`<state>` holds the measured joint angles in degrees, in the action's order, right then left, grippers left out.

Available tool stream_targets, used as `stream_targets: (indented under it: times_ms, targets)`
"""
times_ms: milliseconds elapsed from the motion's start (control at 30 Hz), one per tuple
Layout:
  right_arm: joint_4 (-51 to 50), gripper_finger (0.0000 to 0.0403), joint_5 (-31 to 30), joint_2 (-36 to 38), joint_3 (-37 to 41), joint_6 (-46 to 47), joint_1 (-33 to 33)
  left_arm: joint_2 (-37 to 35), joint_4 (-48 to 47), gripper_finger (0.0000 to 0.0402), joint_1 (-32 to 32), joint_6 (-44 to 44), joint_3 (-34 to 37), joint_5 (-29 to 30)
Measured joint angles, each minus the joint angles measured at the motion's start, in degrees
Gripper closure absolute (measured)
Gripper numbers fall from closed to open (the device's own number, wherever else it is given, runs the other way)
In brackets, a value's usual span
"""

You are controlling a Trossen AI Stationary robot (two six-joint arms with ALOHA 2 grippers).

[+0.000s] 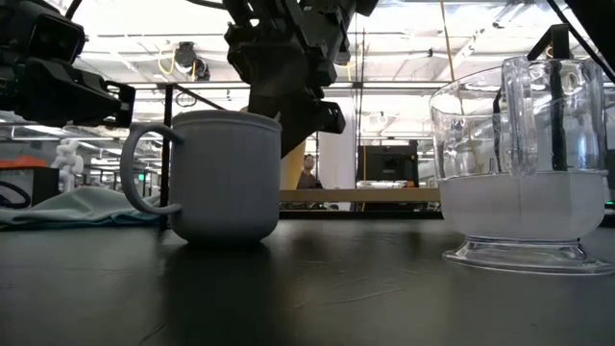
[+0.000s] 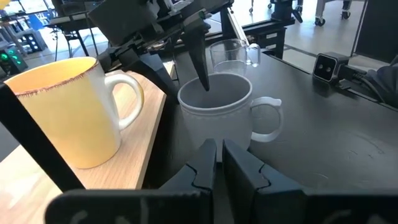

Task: Stack small to large cups/mugs on shelf
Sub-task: Put the gray cup on the shelf

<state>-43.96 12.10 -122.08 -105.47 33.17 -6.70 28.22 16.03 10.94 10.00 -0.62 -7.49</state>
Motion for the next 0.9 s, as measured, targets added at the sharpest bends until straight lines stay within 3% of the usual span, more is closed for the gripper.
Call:
stream_targets:
  times_ms: [367, 900]
  targets:
    - [0.5, 0.0232, 0.0, 0.0, 0.0, -2.6, 0.0, 0.0, 0.0, 0.0371, 0.0, 0.0, 0.0, 0.0]
    - [2.1, 0.0384, 0.0, 0.0, 0.0, -4.4, 0.1, 0.0, 0.0, 0.0371, 0.0, 0.0, 0.0, -0.1]
